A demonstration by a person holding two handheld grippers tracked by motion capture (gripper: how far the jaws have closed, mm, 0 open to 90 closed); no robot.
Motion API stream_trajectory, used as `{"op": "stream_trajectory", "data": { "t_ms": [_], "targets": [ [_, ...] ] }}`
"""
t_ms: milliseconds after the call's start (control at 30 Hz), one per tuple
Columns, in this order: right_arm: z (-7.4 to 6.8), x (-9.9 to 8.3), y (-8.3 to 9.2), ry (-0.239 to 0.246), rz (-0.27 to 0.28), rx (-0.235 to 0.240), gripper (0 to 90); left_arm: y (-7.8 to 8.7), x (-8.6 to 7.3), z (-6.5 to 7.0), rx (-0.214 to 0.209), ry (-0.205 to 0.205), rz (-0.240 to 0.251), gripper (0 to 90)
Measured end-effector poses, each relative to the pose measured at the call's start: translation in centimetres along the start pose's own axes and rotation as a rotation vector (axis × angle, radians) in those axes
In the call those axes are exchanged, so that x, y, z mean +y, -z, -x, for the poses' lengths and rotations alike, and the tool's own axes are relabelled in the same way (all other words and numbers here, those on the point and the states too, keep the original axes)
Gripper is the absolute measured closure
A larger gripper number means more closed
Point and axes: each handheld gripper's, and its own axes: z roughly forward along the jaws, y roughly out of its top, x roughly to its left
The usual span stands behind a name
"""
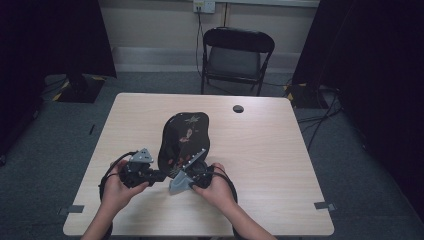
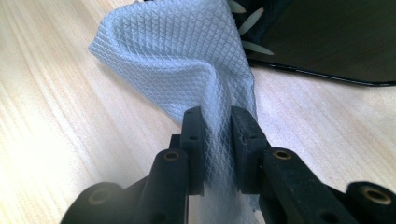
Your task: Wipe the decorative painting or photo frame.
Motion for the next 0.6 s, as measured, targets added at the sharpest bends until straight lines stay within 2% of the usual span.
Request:
{"op": "stream_trajectory", "data": {
  "t_ms": [133,267,333,600],
  "targets": [
    [0.1,-0.1,0.4,0.006,-0.009,-0.01,77.3,0.0,0.0,0.0,-0.003,0.0,-0.001,77.9],
    [0.3,0.0,1.7,0.005,0.023,-0.01,77.4,0.1,-0.1,0.0,-0.005,0.005,-0.005,76.2],
    [0.4,0.2,2.8,0.006,0.051,-0.008,77.4,0.3,-0.1,-0.1,-0.007,0.011,-0.015,74.4],
    [0.2,1.6,7.2,0.022,0.145,-0.019,77.4,0.8,-0.4,-0.2,0.004,0.02,-0.004,72.8]
  ]
}}
